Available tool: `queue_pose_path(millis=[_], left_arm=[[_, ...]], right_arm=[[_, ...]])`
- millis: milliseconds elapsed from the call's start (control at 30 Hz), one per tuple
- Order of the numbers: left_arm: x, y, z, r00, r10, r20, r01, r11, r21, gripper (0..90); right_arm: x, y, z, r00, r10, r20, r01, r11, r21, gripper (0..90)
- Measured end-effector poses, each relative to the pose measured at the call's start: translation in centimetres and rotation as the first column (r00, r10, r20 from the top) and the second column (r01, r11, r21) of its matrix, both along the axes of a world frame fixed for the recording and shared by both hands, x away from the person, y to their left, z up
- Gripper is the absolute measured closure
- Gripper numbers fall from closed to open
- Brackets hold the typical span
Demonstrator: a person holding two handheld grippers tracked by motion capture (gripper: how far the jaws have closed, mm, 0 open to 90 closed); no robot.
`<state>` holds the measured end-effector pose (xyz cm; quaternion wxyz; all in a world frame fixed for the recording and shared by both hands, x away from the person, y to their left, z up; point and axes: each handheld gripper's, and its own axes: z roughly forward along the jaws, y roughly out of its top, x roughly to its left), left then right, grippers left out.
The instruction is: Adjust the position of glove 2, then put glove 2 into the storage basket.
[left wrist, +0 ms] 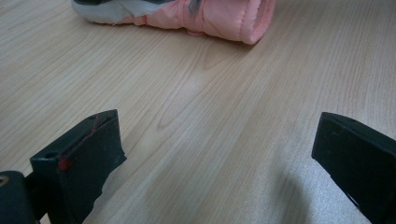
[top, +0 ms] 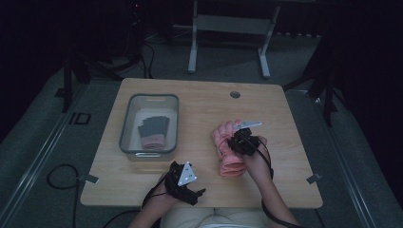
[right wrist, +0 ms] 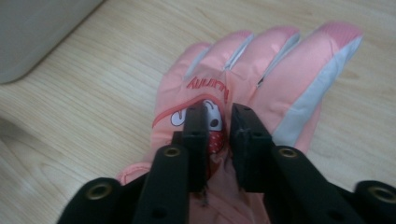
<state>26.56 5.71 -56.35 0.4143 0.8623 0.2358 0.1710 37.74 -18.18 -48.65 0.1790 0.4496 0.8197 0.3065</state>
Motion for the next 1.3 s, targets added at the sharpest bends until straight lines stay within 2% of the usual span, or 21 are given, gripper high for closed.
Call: queue_pose_path(millis=[233,433,500,567,633,700,767,833,933,1000,1067,1200,1300], left_arm=[[0.2,0.1,-0.1,1.0000,-0.002,-0.005,0.002,1.0000,0.007,1.4],[0.1,0.1,0.2,1.0000,-0.001,-0.008,0.001,1.0000,-0.009,1.4],[0.1,0.0,0.4,1.0000,-0.003,0.000,0.003,0.9999,-0.013,1.4],[0.2,-0.2,0.5,0.9999,-0.013,0.007,0.013,0.9999,0.007,1.4],[0.2,-0.4,0.3,0.9998,-0.020,-0.001,0.020,0.9997,0.016,1.4],[0.1,-0.7,0.3,0.9996,-0.029,-0.002,0.029,0.9994,0.021,1.4],[0.2,-1.0,0.7,0.9991,-0.041,-0.010,0.041,0.9990,0.016,1.4],[0.3,-1.3,1.4,0.9971,-0.071,-0.028,0.071,0.9975,-0.006,1.4],[0.4,-1.8,2.6,0.9957,-0.089,-0.025,0.088,0.9955,-0.035,1.4],[0.6,-2.2,3.5,0.9953,-0.094,-0.024,0.093,0.9950,-0.037,1.7],[1.0,-2.5,4.4,0.9960,-0.088,-0.019,0.087,0.9951,-0.048,3.7],[2.7,-3.1,6.3,0.9953,-0.084,-0.049,0.078,0.9907,-0.112,4.5],[4.3,-3.7,8.2,0.9970,-0.072,-0.029,0.068,0.9892,-0.130,5.2]], right_arm=[[-0.5,0.1,2.1,0.9985,0.037,0.042,-0.038,0.9988,0.031,63.8],[-1.1,-0.6,3.8,0.9955,0.063,0.071,-0.067,0.9956,0.065,62.7],[-1.3,-1.1,4.3,0.9930,0.069,0.096,-0.075,0.9955,0.058,61.9],[-1.3,-1.8,4.9,0.9907,0.087,0.105,-0.095,0.9921,0.082,61.3],[-1.2,-2.2,5.0,0.9873,0.116,0.108,-0.126,0.9884,0.085,60.7],[-1.0,-2.7,5.0,0.9860,0.131,0.102,-0.139,0.9882,0.065,61.1],[-1.0,-3.3,4.9,0.9818,0.154,0.110,-0.162,0.9847,0.065,61.9],[-1.0,-4.0,4.9,0.9813,0.154,0.116,-0.162,0.9848,0.063,63.0],[-0.9,-4.9,4.9,0.9783,0.165,0.126,-0.172,0.9840,0.047,63.9],[-0.9,-5.6,4.9,0.9749,0.179,0.132,-0.185,0.9821,0.034,63.4],[-0.9,-6.3,5.0,0.9761,0.166,0.140,-0.174,0.9835,0.048,63.2],[-0.7,-7.3,5.4,0.9752,0.153,0.159,-0.168,0.9826,0.080,61.2],[-0.4,-7.5,5.7,0.9751,0.135,0.176,-0.151,0.9853,0.081,61.2]])
